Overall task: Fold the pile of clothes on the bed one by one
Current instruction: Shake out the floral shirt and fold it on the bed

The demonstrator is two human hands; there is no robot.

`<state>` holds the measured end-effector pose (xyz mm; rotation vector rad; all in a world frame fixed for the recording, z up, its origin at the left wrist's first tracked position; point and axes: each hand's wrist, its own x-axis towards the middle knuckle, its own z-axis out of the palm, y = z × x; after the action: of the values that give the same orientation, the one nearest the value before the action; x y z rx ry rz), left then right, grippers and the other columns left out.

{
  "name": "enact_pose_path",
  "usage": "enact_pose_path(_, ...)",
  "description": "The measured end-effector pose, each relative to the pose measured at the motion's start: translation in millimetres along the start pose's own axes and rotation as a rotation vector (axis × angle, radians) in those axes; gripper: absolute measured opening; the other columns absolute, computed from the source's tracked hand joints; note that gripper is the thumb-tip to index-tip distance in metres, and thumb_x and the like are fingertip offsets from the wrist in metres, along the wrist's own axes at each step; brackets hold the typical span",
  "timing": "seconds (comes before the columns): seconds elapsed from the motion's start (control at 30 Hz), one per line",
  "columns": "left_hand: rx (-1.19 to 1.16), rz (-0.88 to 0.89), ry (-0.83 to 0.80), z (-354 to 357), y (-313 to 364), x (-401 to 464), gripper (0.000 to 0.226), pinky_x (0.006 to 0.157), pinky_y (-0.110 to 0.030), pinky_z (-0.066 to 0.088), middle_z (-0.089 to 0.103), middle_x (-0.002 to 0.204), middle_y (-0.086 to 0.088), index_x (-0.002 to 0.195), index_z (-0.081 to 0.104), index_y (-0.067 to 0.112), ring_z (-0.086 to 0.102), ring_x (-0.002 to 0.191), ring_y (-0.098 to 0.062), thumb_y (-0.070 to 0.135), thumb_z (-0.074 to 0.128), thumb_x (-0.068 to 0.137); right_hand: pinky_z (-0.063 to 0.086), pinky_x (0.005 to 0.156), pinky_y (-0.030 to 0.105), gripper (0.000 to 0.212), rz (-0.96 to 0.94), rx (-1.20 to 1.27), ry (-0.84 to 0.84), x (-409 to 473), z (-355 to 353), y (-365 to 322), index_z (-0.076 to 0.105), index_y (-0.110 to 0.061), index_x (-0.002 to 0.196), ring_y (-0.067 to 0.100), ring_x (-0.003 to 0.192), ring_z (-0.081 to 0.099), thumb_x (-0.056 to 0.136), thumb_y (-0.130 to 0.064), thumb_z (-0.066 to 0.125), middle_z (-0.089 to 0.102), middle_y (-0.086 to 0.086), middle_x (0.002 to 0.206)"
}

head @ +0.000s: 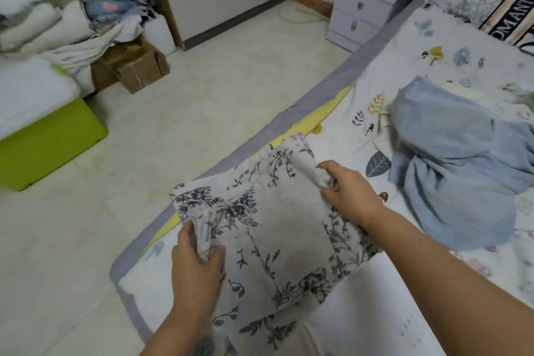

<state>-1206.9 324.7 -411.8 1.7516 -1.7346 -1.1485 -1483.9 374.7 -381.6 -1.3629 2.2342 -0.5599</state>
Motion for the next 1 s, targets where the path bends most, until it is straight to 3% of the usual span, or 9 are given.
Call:
enact_pose_path(0.2, -0.084, -0.174, 0.007, 22, -41, 21, 0.074, 0.101, -0.048, 0.043, 0.045, 0.140, -0.011, 0.142, 0.029, 0.012, 0.049, 0.121, -0.032, 0.017, 0.070, 0.081, 0.039, 0.071, 0.032, 0.048, -0.028, -0.171, -0.018, 61, 35, -1, 0.043, -0.020, 0.134, 0.029, 0.098, 0.054, 0.088, -0.017, 0.057, 0.058, 0.010, 0.111)
enact_pose_path(0.3, 0.077, -0.281, 0.004, 26, -49, 24, 0.075, 0.088, -0.045, 0.046, 0.037, 0.133, -0.027, 0.134, 0.029, 0.003, 0.045, 0.106, -0.034, 0.016, 0.075, 0.076, 0.035, 0.097, 0.040, 0.067, 0.108, -0.357, 0.009, 64, 69, 2, 0.021, -0.018, 0.147, 0.033, 0.121, 0.041, 0.090, -0.029, 0.055, 0.044, 0.017, 0.131)
enact_pose_path(0.43, 0.506, 0.233, 0.169, 27, -42, 36, 0.073, 0.097, -0.062, 0.034, 0.033, 0.139, -0.033, 0.138, 0.037, 0.000, 0.038, 0.124, -0.050, 0.023, 0.072, 0.078, 0.009, 0.112, 0.055, 0.072, 0.243, -0.383, 0.185, 49, 110, -4, 0.007, -0.021, 0.150, 0.033, 0.143, 0.004, 0.093, -0.045, 0.044, 0.008, 0.019, 0.155)
enact_pose_path(0.53, 0.756, 0.523, 0.010, 40, -36, 48, 0.057, 0.102, -0.063, 0.015, 0.034, 0.144, -0.027, 0.136, 0.045, 0.010, 0.031, 0.133, -0.046, 0.040, 0.041, 0.087, -0.004, 0.110, 0.060, 0.076, 0.306, -0.387, 0.155, 32, 142, -2, -0.004, -0.025, 0.149, 0.034, 0.143, -0.015, 0.091, -0.060, 0.031, -0.011, 0.016, 0.156)
enact_pose_path(0.6, 0.935, 0.423, -0.224, 48, -45, 54, 0.069, 0.110, -0.056, 0.004, 0.004, 0.155, -0.021, 0.147, 0.024, 0.020, -0.001, 0.141, -0.040, 0.055, 0.011, 0.089, -0.013, 0.109, 0.059, 0.076, 0.333, -0.434, 0.048, 17, 164, 9, -0.010, -0.027, 0.149, 0.035, 0.140, -0.025, 0.090, -0.066, 0.020, -0.019, 0.014, 0.155)
enact_pose_path(0.7, 1.062, 0.354, -0.332, 56, -86, 57, 0.083, 0.112, -0.048, -0.019, -0.047, 0.138, -0.007, 0.144, -0.022, 0.028, -0.044, 0.127, -0.029, 0.065, -0.028, 0.070, -0.023, 0.105, 0.055, 0.076, 0.338, -0.479, -0.046, 6, 181, 23, -0.017, -0.028, 0.147, 0.032, 0.131, -0.040, 0.088, -0.069, 0.010, -0.028, 0.012, 0.152)
enact_pose_path(0.77, 1.044, 0.343, -0.324, 56, -88, 56, 0.084, 0.112, -0.046, -0.015, -0.032, 0.148, -0.010, 0.147, -0.009, 0.027, -0.034, 0.134, -0.030, 0.066, -0.026, 0.074, -0.027, 0.103, 0.054, 0.077, 0.322, -0.470, -0.038, 9, 179, 21, -0.015, -0.028, 0.147, 0.032, 0.133, -0.039, 0.087, -0.069, 0.010, -0.027, 0.012, 0.153)
enact_pose_path(0.87, 0.947, 0.418, -0.318, 46, -72, 52, 0.072, 0.112, -0.048, -0.004, 0.026, 0.151, -0.020, 0.142, 0.032, 0.018, 0.011, 0.142, -0.037, 0.062, 0.011, 0.089, -0.035, 0.097, 0.048, 0.076, 0.247, -0.431, 0.046, 0, 171, 12, -0.007, -0.027, 0.149, 0.026, 0.133, -0.039, 0.087, -0.067, 0.011, -0.019, 0.012, 0.156)
enact_pose_path(1.0, 1.044, 0.467, -0.453, 36, -65, 48, 0.072, 0.110, -0.047, -0.002, 0.044, 0.142, -0.013, 0.136, 0.047, 0.017, 0.034, 0.134, -0.037, 0.062, 0.014, 0.089, -0.032, 0.100, 0.048, 0.066, 0.147, -0.467, -0.147, -39, 178, 2, -0.008, -0.025, 0.149, 0.027, 0.127, -0.041, 0.095, -0.056, 0.014, -0.020, 0.009, 0.156)
